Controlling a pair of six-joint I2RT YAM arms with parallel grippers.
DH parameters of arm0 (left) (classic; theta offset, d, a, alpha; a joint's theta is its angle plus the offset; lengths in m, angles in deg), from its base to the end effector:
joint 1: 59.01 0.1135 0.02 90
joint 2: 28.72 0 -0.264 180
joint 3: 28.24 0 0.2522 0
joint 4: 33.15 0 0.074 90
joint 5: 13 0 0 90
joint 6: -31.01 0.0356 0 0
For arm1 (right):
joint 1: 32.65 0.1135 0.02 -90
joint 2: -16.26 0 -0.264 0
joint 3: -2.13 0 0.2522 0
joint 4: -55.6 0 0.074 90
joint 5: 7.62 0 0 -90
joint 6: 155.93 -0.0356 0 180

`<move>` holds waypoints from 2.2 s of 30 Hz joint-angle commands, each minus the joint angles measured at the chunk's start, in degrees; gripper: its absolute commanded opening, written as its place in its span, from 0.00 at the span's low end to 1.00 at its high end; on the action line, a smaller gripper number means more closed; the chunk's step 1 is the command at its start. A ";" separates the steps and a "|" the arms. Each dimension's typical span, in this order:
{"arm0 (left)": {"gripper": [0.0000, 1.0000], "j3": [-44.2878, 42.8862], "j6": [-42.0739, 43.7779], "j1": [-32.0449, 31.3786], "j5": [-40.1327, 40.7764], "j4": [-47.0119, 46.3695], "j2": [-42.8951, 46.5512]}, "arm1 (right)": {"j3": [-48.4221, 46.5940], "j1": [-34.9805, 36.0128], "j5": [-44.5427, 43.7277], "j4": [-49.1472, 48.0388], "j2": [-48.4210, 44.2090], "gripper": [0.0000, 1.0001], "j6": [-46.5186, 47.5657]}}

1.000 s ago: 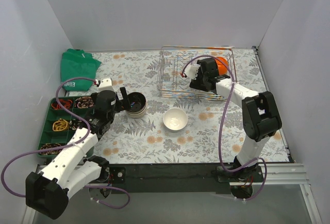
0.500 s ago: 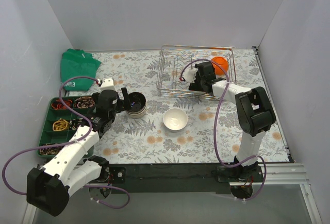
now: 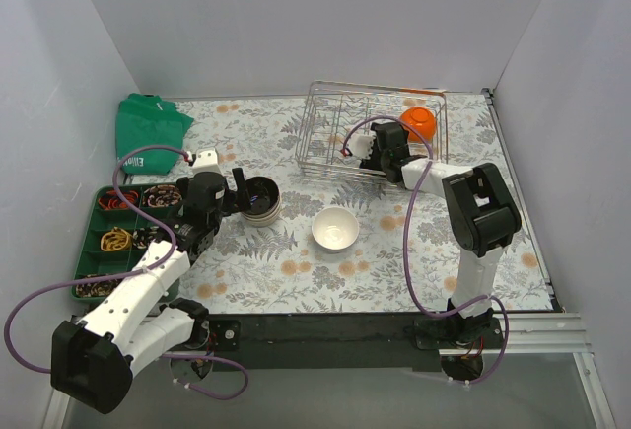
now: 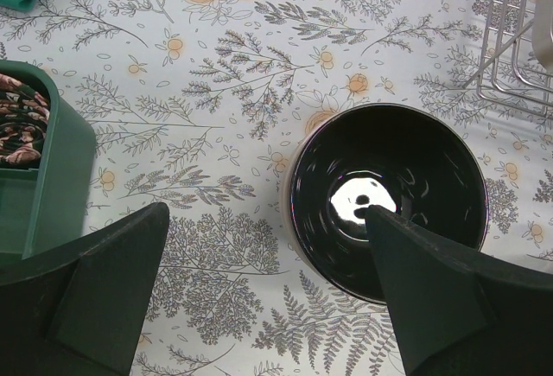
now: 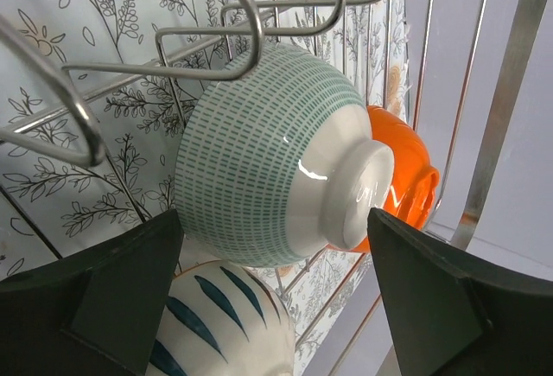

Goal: Unload the bowls from the dish rack

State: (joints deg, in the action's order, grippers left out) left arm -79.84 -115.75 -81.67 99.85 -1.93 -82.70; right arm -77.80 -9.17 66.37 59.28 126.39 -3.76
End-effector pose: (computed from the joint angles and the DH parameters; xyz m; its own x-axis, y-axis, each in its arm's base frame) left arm 0.1951 -0.0665 0.2574 -0.3272 -0.6986 -0.6363 -0.3961 0.7128 -0.5788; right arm 0.3879 0.1578 0.1742 -0.0857 -0.9640 -0.2516 -0.5329 0.2578 -0.8060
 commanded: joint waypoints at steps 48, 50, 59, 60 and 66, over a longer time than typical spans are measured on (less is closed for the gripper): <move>0.98 1.02 0.41 -0.20 -4.92 -2.25 6.34 | -0.71 3.06 -0.16 2.62 -19.86 0.28 -38.61; 0.98 1.11 0.41 -0.20 -5.97 -2.51 6.51 | -0.54 2.79 0.19 2.79 -21.61 0.28 -42.37; 0.98 1.02 0.15 -0.20 -13.09 -5.50 6.43 | 1.31 1.65 7.56 3.32 -28.11 0.28 -58.82; 0.98 0.76 -0.02 -0.20 -14.84 -5.85 6.17 | 1.66 1.65 8.27 3.23 -28.82 0.28 -60.05; 0.98 -2.93 -2.30 -0.11 -20.03 -5.85 3.44 | 5.52 1.65 17.22 0.78 -34.62 0.29 -69.72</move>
State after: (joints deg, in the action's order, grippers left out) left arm -79.45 -116.51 -81.67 84.83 -6.30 -78.09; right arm -73.74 -7.53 75.88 66.29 97.21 -64.72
